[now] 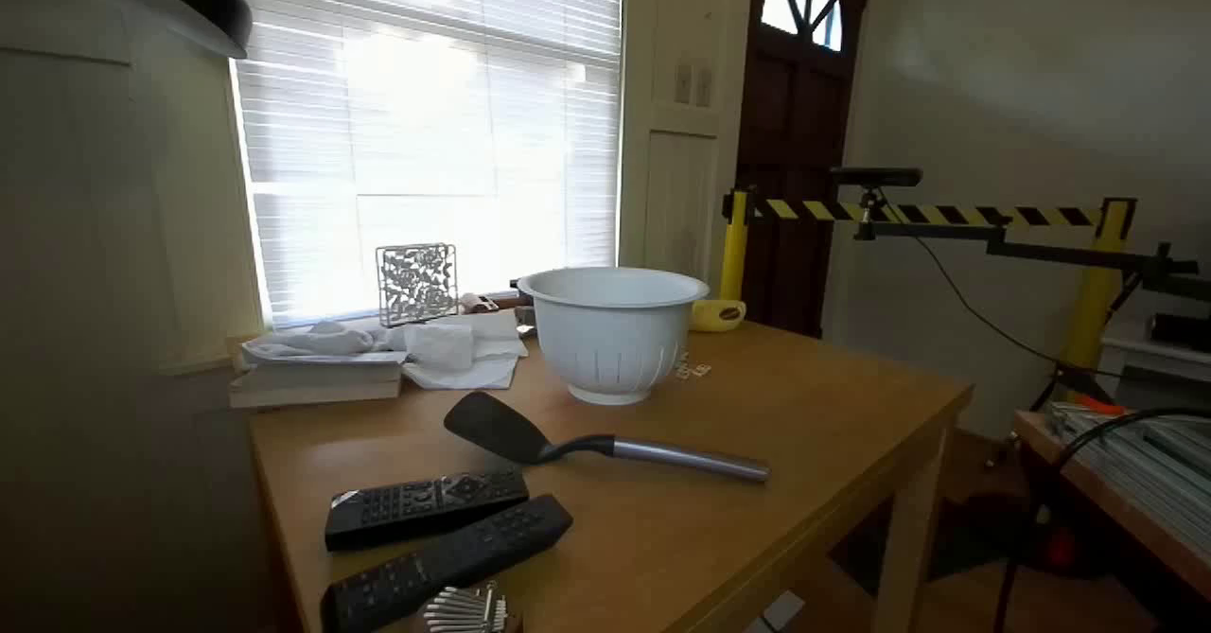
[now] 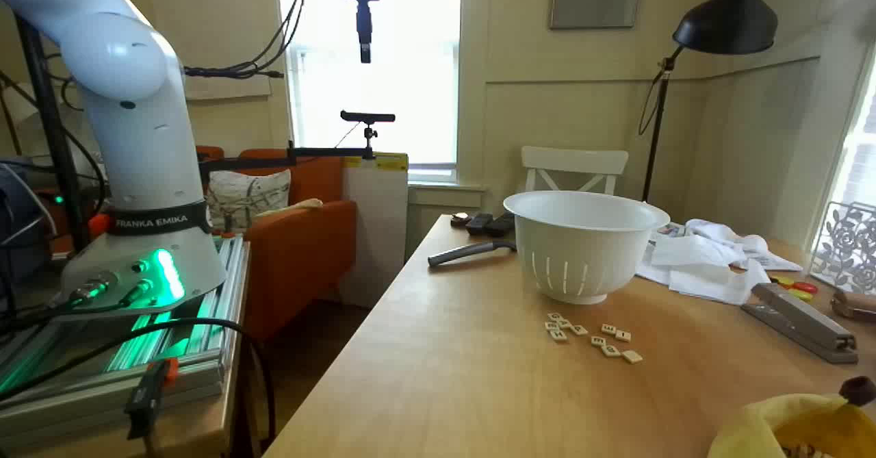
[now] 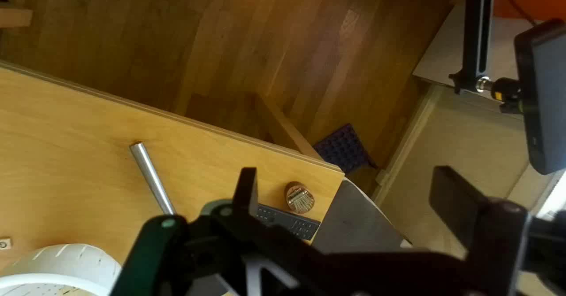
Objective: Move the yellow bag forward
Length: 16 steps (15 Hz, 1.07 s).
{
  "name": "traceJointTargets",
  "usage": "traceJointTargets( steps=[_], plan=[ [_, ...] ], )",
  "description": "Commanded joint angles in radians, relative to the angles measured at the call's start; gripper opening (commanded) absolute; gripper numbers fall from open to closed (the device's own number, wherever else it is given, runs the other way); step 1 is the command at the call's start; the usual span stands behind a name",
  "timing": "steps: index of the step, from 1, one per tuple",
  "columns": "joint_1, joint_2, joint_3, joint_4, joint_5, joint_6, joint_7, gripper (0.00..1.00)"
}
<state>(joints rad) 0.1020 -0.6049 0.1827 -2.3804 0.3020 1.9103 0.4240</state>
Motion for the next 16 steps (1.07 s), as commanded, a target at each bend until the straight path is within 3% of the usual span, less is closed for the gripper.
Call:
traceJointTargets(
  steps=[1, 9, 11, 16],
  plan=[
    [-0.008, 0.000, 0.006, 0.003, 0.003, -0.004, -0.003, 1.00],
    [-0.008, 0.000, 0.006, 0.003, 0.003, -0.004, -0.003, 1.00],
    [-0.073, 0.072, 0.002, 0.030, -0.022, 0.034, 0.081, 1.00],
    [-0.235, 0.212, -0.120, 0.059, -0.082, 0.151, 0.096, 1.00]
  ],
)
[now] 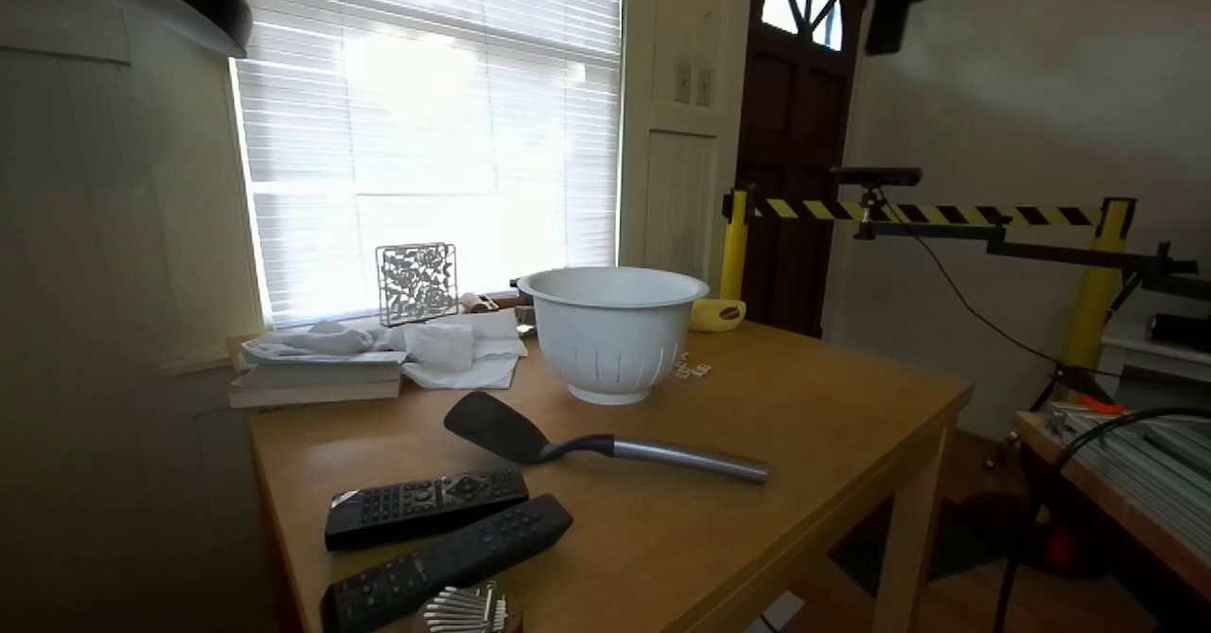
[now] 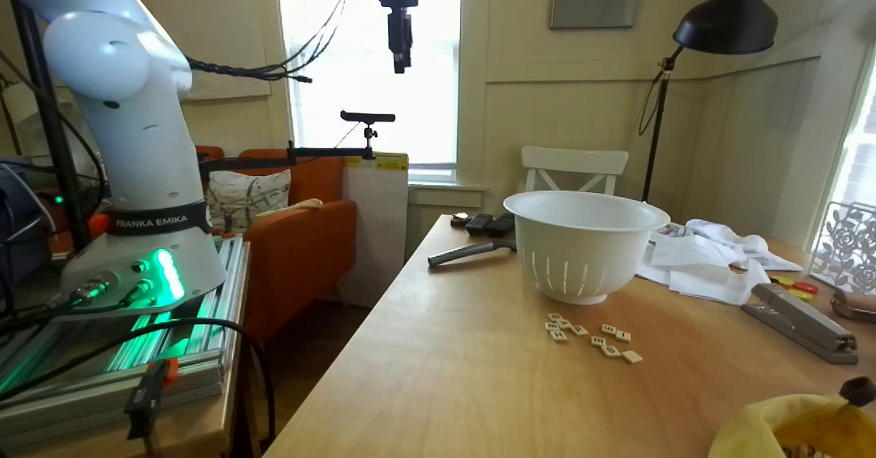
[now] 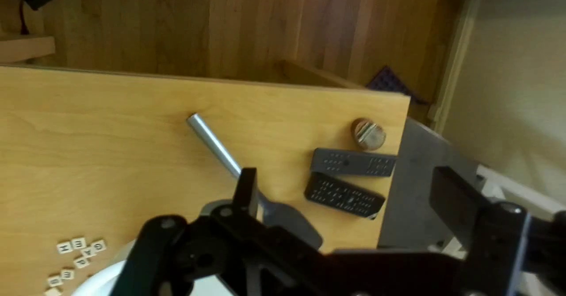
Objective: Move the yellow bag forward
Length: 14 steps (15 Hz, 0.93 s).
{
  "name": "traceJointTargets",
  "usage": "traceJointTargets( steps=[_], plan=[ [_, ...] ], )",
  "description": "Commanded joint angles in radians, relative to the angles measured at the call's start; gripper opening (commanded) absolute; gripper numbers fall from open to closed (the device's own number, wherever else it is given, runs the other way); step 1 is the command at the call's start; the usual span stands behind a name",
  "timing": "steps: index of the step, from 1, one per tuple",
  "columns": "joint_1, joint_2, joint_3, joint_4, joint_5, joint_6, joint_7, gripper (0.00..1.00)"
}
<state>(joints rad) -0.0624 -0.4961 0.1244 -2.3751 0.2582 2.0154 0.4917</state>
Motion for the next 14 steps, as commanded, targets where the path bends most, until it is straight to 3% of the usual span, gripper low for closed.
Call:
traceJointTargets(
  steps=[1, 7, 14],
  plan=[
    [-0.101, 0.140, -0.091, 0.070, -0.048, 0.071, 0.031, 1.00],
    [-0.238, 0.390, -0.250, 0.253, -0.148, 0.160, 0.112, 1.00],
    [-0.270, 0.715, -0.417, 0.533, -0.154, 0.082, 0.238, 1.00]
  ],
)
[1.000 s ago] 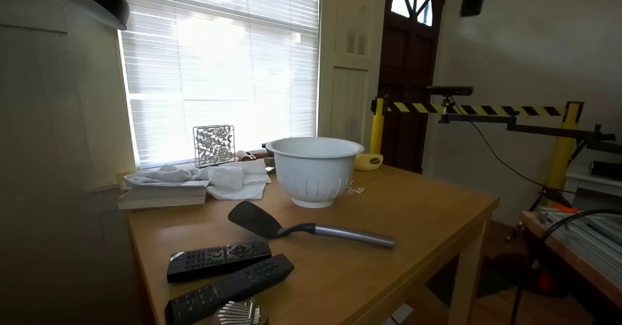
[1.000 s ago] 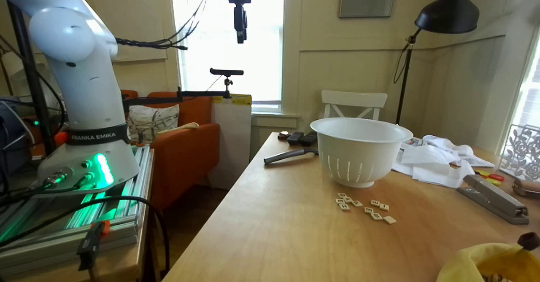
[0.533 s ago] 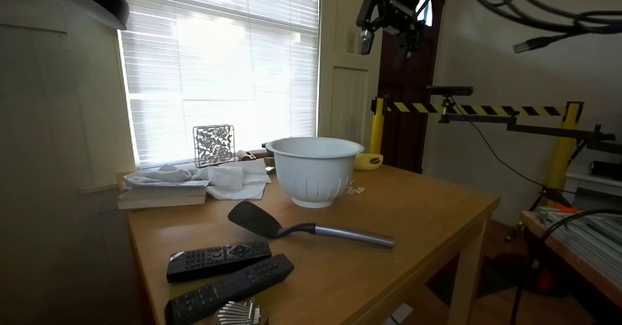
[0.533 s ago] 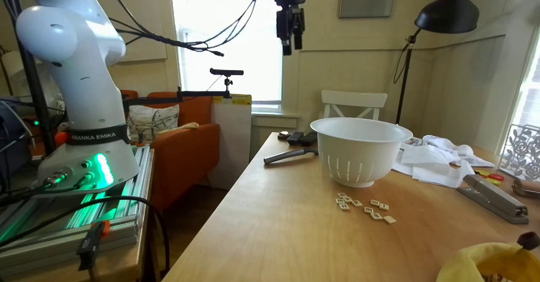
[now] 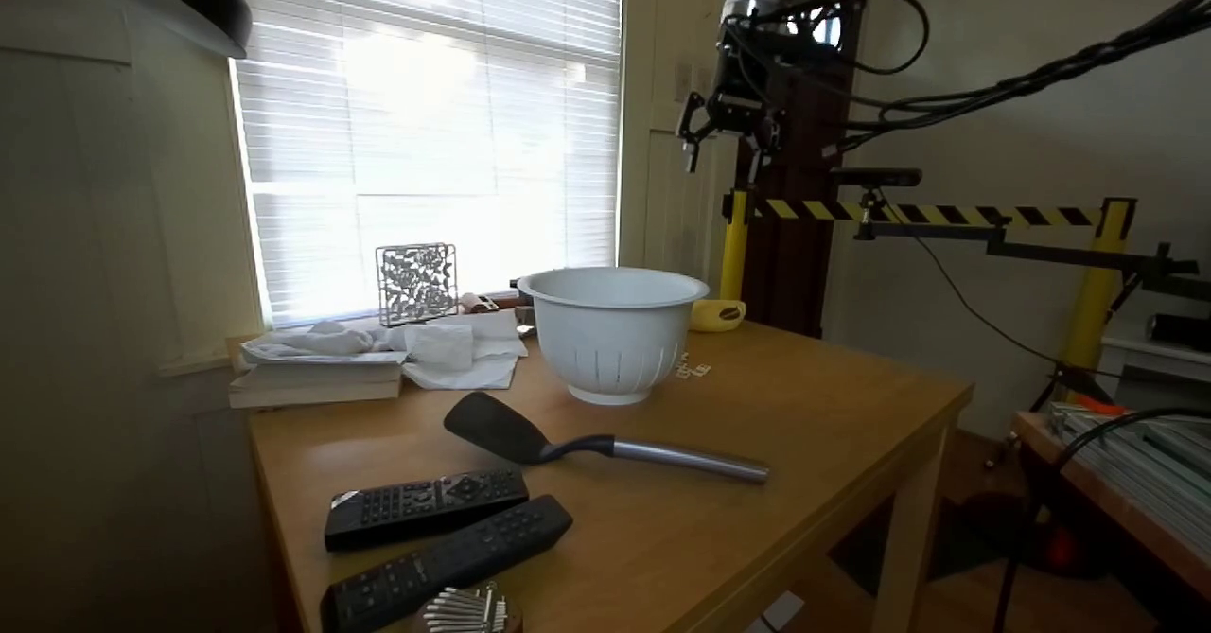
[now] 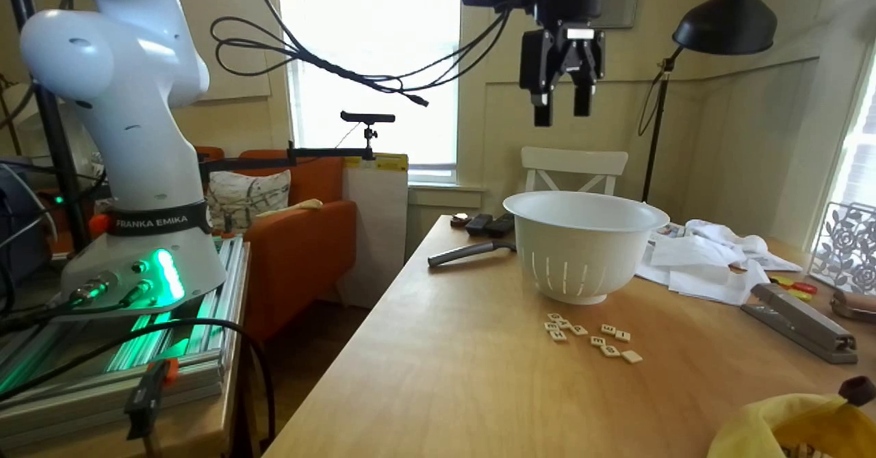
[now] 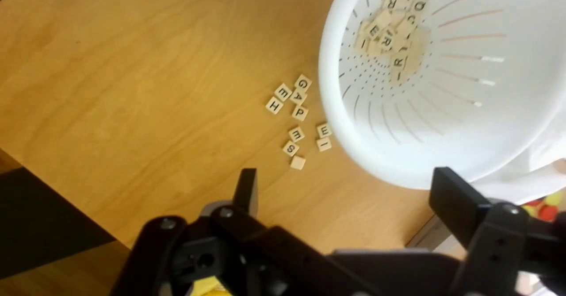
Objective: Move the yellow bag forward
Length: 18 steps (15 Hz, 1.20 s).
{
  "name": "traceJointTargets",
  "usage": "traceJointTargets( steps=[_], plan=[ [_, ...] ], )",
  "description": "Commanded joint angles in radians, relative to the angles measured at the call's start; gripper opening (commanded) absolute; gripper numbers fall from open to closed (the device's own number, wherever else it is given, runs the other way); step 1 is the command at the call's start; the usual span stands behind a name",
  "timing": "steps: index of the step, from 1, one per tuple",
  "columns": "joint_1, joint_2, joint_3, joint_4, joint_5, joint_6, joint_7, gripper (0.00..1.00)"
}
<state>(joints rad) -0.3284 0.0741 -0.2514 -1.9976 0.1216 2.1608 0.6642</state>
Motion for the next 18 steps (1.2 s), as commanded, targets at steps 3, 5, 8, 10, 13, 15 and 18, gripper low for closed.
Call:
traceJointTargets(
  steps=[3, 5, 8, 10, 13, 15, 18],
  plan=[
    [-0.005, 0.298, -0.092, 0.300, -0.024, -0.131, 0.146, 1.00],
    [0.000, 0.233, -0.091, 0.209, 0.001, -0.082, 0.087, 1.00],
    [-0.002, 0.296, -0.095, 0.270, 0.000, -0.098, 0.112, 1.00],
    [-0.002, 0.298, -0.095, 0.280, -0.001, -0.105, 0.117, 1.00],
    [-0.005, 0.328, -0.090, 0.303, 0.019, -0.092, 0.131, 1.00],
    [-0.025, 0.406, -0.080, 0.366, 0.058, -0.054, 0.111, 1.00],
    [-0.050, 0.546, -0.082, 0.509, 0.041, -0.028, 0.058, 1.00]
  ],
)
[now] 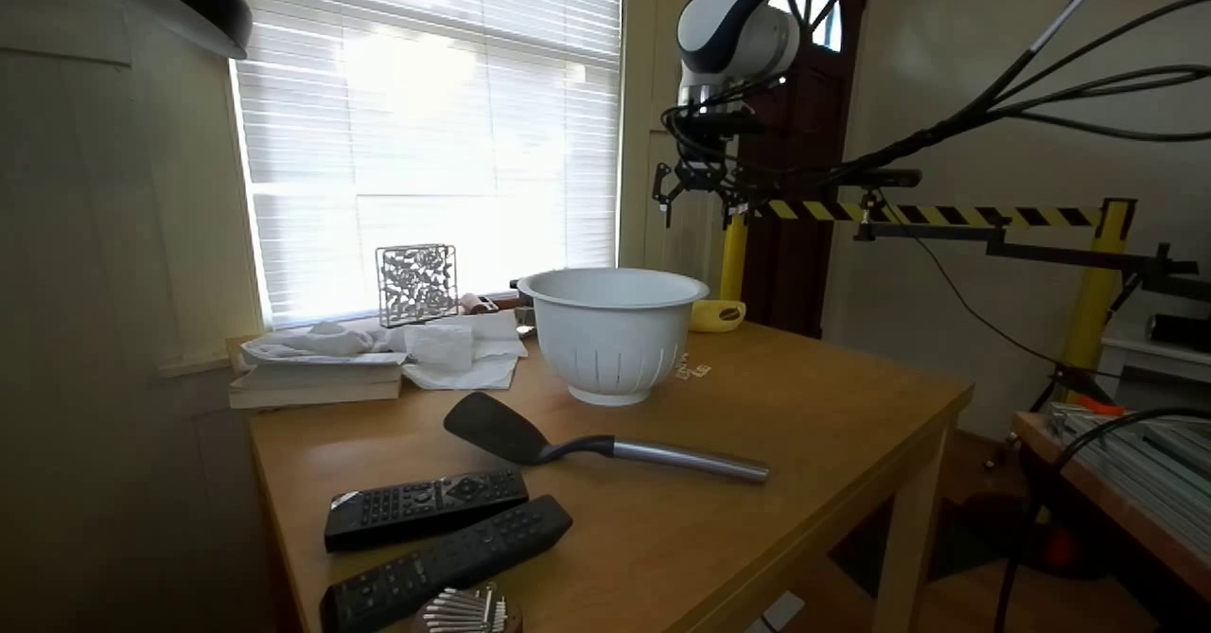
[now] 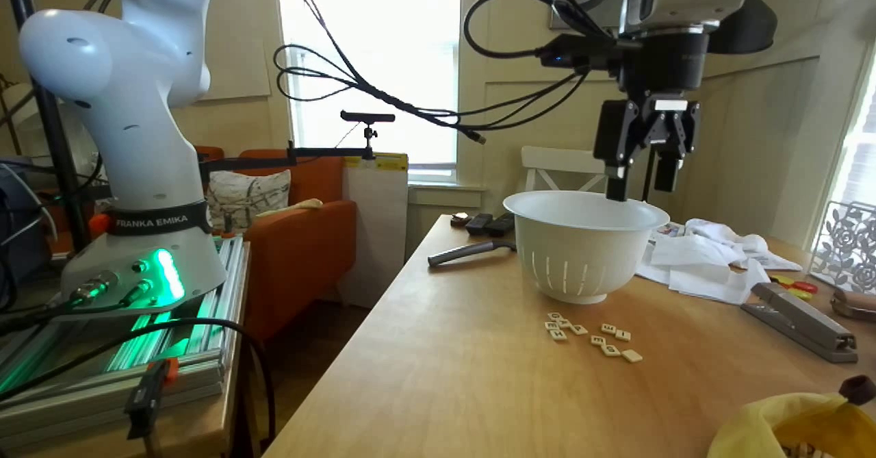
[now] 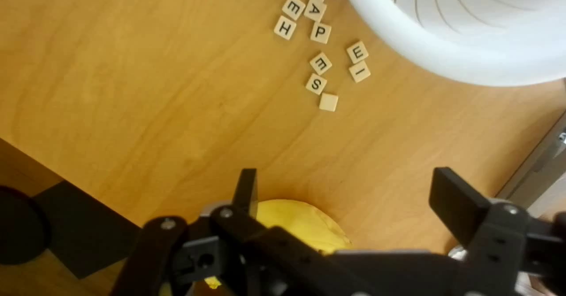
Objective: Move the yellow bag forward
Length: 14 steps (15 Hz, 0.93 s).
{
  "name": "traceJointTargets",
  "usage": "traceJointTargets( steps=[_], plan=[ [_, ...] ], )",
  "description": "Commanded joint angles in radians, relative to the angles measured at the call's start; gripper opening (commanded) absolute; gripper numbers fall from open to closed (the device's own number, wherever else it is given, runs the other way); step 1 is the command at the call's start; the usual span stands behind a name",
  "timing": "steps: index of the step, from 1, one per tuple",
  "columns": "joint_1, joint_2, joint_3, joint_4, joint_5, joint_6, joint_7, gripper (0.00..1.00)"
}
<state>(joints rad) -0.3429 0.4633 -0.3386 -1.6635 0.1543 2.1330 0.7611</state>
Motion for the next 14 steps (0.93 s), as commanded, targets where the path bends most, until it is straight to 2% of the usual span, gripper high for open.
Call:
traceJointTargets(
  steps=[1, 3, 5, 6, 11, 12, 14],
  plan=[
    [-0.045, 0.207, 0.001, 0.231, -0.007, -0.002, -0.050, 1.00],
    [-0.048, 0.291, -0.024, 0.323, -0.054, -0.027, -0.035, 1.00],
    [-0.047, 0.374, -0.055, 0.417, -0.067, -0.146, 0.079, 1.00],
    [-0.042, 0.276, -0.031, 0.280, -0.050, -0.056, 0.006, 1.00],
    [-0.038, 0.360, -0.057, 0.373, -0.046, -0.110, 0.052, 1.00],
    [-0.078, 0.330, 0.004, 0.354, 0.003, -0.088, -0.082, 1.00],
    [-0.097, 0.337, 0.023, 0.381, 0.015, -0.071, -0.180, 1.00]
  ],
)
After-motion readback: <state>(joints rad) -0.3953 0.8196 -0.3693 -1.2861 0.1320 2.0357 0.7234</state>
